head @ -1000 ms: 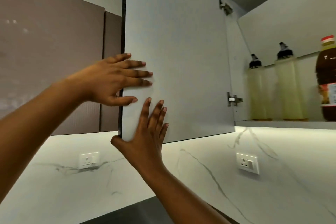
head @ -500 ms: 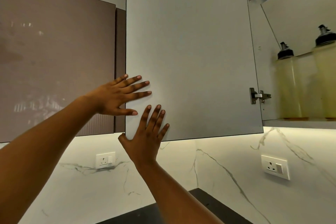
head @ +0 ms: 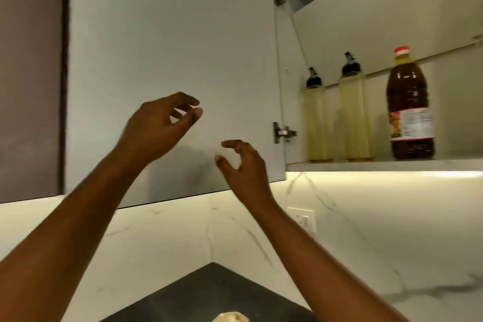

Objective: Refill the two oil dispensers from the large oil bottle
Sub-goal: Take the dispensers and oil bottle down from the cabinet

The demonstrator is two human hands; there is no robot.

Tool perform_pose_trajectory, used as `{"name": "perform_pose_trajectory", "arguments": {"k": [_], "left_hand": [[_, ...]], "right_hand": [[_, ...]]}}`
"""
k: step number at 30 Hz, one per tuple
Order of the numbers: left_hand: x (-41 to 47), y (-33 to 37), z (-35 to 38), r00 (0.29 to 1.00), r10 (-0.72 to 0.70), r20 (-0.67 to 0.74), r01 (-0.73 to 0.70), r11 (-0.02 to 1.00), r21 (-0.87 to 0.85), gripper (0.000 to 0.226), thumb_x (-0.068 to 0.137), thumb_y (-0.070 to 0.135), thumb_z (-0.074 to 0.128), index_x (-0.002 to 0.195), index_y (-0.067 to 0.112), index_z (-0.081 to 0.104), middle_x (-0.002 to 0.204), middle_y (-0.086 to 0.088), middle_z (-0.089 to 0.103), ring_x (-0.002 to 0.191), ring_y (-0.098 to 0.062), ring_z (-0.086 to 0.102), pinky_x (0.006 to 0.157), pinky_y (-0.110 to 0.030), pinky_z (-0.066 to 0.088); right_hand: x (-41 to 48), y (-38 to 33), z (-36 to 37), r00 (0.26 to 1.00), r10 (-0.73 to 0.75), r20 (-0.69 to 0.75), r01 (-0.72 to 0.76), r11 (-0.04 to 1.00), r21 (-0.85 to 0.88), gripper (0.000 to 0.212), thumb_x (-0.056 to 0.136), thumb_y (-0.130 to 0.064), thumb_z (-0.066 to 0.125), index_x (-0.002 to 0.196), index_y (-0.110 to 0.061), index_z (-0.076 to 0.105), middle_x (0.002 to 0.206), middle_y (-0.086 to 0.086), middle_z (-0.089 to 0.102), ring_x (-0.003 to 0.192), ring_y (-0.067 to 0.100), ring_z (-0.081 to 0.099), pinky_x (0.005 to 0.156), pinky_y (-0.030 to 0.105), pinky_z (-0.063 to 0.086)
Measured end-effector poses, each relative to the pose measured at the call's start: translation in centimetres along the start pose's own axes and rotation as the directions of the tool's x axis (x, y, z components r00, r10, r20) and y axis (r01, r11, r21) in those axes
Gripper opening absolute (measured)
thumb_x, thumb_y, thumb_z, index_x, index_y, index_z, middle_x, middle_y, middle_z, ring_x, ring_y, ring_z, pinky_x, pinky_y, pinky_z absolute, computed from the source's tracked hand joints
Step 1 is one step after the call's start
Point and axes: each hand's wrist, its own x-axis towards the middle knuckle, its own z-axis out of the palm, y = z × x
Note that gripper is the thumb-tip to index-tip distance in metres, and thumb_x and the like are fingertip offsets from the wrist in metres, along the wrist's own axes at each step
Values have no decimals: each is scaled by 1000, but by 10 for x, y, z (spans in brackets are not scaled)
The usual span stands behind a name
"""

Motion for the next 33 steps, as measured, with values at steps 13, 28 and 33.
{"name": "perform_pose_trajectory", "arguments": {"k": [13, 28, 33], "left_hand": [[82, 132, 267, 807, -177, 563, 572, 473, -670, 53, 93, 31, 59, 143, 23, 40, 148, -6, 41, 132, -24, 42, 109, -43, 38], [149, 93, 397, 644, -240, 726, 764, 176, -620, 53, 102, 45, 34, 146, 15, 35, 148, -13, 39, 135, -29, 38, 111, -44, 29], [139, 90, 388, 687, -168, 707, 726, 199, -658, 45, 103, 36, 34, 147, 26, 33, 149, -8, 38, 132, -28, 40, 109, -47, 33]], "right_hand": [[89, 140, -169, 873, 472, -121, -487, 834, -260, 52, 90, -17, 57, 138, -11, 39, 141, 12, 43, 123, 24, 46, 89, 27, 38], [189, 221, -139, 656, 734, -176, -754, 623, -208, 72, 95, -35, 51, 148, -9, 10, 151, 17, 24, 137, 34, 28, 104, 44, 31], [183, 220, -137, 709, 669, -223, -704, 648, -291, 67, 95, -36, 50, 146, -9, 17, 149, 16, 30, 133, 33, 35, 105, 45, 35]]}}
